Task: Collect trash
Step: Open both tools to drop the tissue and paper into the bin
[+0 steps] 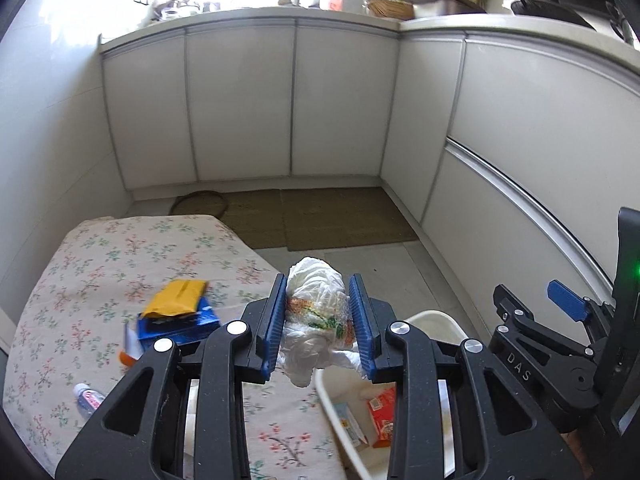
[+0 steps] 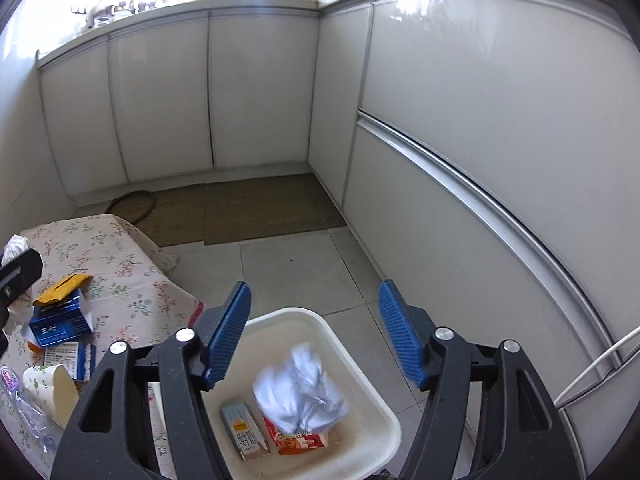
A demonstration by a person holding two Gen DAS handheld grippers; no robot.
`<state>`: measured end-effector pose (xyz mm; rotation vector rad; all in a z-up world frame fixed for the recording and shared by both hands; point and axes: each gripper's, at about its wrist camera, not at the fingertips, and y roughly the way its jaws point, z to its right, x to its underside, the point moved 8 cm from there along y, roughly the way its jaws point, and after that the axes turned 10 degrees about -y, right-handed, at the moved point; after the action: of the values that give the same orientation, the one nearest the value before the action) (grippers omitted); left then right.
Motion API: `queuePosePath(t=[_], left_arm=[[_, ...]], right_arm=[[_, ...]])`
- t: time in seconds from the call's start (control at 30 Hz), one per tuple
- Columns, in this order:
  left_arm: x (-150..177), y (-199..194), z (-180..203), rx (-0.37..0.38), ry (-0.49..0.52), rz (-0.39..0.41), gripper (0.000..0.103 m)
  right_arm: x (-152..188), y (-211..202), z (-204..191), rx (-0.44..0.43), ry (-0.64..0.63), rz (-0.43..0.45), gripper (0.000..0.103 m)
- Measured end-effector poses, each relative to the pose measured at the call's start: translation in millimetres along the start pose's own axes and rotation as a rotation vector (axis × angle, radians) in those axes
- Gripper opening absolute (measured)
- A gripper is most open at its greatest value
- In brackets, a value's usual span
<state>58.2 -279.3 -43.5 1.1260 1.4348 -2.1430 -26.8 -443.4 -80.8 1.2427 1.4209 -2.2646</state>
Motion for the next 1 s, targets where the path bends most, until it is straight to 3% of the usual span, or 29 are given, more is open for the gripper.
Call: queuePosePath(t=[0.2, 0.6, 0.67, 0.73, 0.8, 1.0], left_arm=[[9.3, 15.6, 24.1, 0.020, 0.030, -0.030, 0.030], [21.1, 45.5, 63.0, 0.076, 0.042, -0.105, 0.031], [23.5, 50.6, 68.1, 0.086, 0.040, -0.122, 0.034], [24.6, 54.3, 70.2, 0.084, 0.038, -0.130, 0.049], [26.3, 57.0, 70.9, 0.075, 0.034, -0.135, 0.055], [29.5, 57.0, 64.0, 0.053, 0.026, -0.144, 0.061]], right_arm=[[4.1, 7.2, 26.3, 0.032, 0.070, -0.021, 0.079], [8.8, 0.0, 72.9, 0.203, 0.127, 0.011, 0.086], [9.8, -0.9, 78.3, 0.223, 0.142, 0.013, 0.088], [11.5, -1.0, 79.8, 0.236, 0.146, 0.008, 0.090], [13.5, -0.6, 81.6, 0.241, 0.149, 0.002, 0.090], [13.3, -2.8, 81.5, 0.263, 0.141, 0.009, 0.093]])
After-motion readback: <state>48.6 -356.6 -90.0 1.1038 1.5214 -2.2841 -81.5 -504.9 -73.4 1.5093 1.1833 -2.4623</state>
